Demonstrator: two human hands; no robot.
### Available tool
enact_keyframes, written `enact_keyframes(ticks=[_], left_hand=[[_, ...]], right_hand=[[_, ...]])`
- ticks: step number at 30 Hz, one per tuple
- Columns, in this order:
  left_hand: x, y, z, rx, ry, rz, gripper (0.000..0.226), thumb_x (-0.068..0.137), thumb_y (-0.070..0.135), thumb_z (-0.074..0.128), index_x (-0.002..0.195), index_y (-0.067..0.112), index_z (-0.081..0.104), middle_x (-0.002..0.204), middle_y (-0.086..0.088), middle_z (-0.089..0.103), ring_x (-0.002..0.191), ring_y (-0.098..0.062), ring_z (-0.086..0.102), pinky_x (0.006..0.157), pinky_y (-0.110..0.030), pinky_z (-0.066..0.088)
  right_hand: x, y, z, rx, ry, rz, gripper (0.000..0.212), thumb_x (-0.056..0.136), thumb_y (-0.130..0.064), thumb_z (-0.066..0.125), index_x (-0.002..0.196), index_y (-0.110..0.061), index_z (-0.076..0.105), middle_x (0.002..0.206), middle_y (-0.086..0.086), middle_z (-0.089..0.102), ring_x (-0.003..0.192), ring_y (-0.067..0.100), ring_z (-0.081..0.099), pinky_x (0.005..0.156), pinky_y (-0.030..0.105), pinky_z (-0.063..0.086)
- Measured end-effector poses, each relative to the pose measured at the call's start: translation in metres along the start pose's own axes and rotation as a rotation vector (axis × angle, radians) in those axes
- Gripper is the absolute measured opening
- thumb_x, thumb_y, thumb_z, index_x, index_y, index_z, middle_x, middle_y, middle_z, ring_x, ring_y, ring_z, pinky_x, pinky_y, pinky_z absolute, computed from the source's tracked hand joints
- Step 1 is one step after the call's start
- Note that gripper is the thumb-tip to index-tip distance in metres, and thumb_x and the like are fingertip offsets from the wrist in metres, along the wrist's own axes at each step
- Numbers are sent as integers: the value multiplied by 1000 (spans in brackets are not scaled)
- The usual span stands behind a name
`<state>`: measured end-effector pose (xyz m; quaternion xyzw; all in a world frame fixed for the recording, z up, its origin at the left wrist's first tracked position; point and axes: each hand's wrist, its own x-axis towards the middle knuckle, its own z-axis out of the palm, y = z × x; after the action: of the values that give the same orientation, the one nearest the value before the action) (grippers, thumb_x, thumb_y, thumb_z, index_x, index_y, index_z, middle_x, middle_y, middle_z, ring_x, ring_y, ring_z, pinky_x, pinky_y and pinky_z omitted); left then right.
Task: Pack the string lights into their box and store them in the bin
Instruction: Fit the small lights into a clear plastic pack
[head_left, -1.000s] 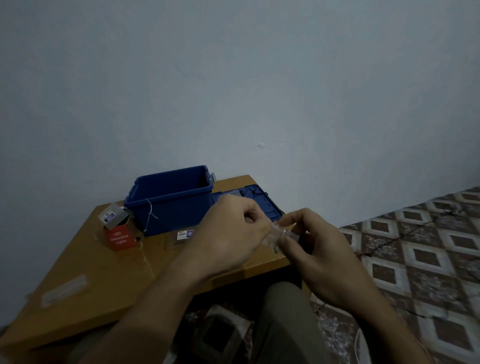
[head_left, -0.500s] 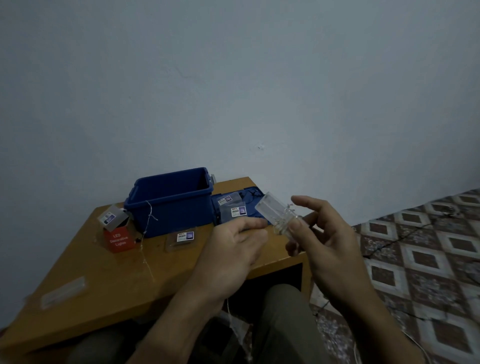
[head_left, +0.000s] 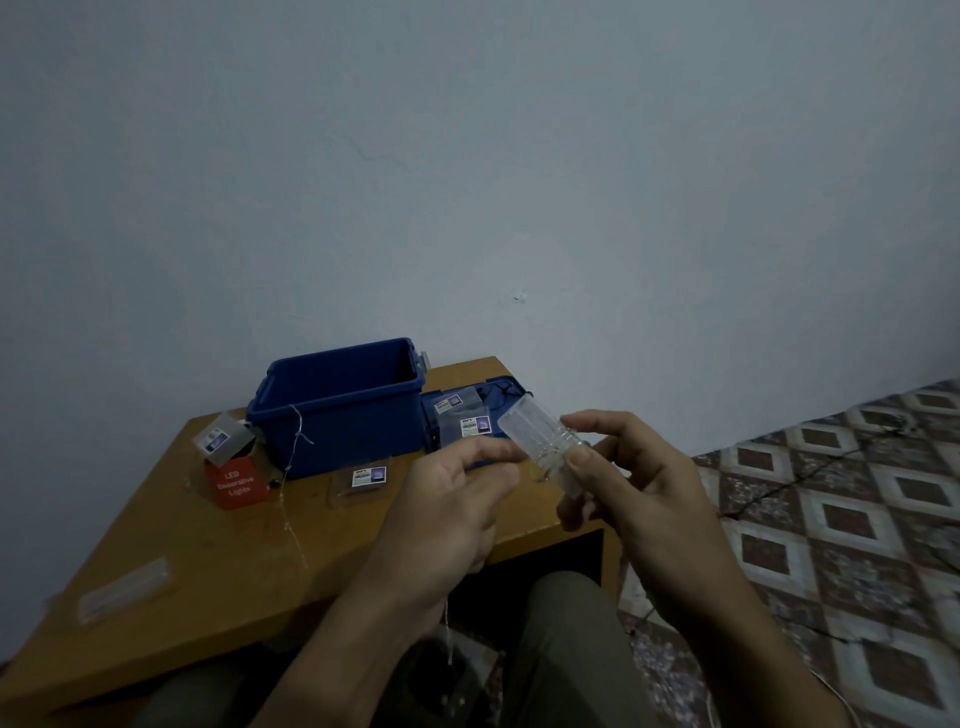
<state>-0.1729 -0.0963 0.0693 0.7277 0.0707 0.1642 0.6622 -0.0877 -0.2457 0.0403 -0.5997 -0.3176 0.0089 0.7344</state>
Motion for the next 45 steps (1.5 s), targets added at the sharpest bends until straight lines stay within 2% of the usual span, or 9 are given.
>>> enact_keyframes(ticks=[6,16,21,28,31,34,36,39,45], left_hand=[[0,-6,-1,-2,-21,-2,16,99,15,55,111,17,66,47,4,36,37,-9,24,39,-24,19],[2,-8,-5,19,-92,0,17,101,22,55,116,23,62,53,6,36,44,-8,26,43,-23,21],[3,-15,-13,96,-117,-81,21,100,31,55,110,16,66,61,4,44,44,-5,30,41,-17,26],[9,-21,-18,130,-199,-154,28,98,34,57,99,8,67,63,-1,48,42,-6,32,41,-17,25],[11,-16,-23,164,-284,-171,24,93,35,61,86,14,72,60,-1,48,47,-9,34,46,-21,26],[20,-7,-30,289,-348,-165,32,98,22,58,72,25,75,67,-2,55,63,-20,42,58,-28,32],[27,5,-35,292,-373,-201,31,96,33,61,68,22,71,66,-3,55,63,-21,43,59,-28,33],[33,25,-36,424,-393,-174,33,92,40,63,69,16,69,56,1,52,50,-9,41,51,-20,33],[28,44,-25,832,-245,70,33,95,39,63,72,17,71,53,7,50,48,-5,42,53,-21,36]], right_hand=[[0,-3,-3,-15,-23,30,13,96,-13,62,104,-21,68,76,17,60,62,27,66,64,39,55],[0,-4,-2,93,12,77,26,88,-18,65,114,-17,68,77,7,60,64,23,64,68,38,55],[2,-7,-7,222,6,136,33,81,-20,67,113,-10,70,83,16,55,62,24,59,63,36,53],[1,-13,-15,364,-226,239,37,80,-14,77,114,-1,70,89,25,56,59,23,58,54,29,53],[-1,-15,-20,315,-384,258,41,81,-17,75,117,0,67,93,38,51,64,27,56,56,29,53],[-3,-16,-23,230,-500,263,30,86,-18,73,113,-5,70,88,24,58,64,26,59,58,28,53],[-4,-19,-22,135,-548,263,26,88,-20,74,112,-11,72,84,17,60,65,24,61,60,29,54],[-5,-20,-18,-27,-546,260,20,87,-20,74,108,-19,73,77,8,61,64,20,63,62,30,54],[-5,-12,-8,-466,-380,133,20,90,-26,72,103,-39,62,78,0,63,67,23,69,68,45,56]])
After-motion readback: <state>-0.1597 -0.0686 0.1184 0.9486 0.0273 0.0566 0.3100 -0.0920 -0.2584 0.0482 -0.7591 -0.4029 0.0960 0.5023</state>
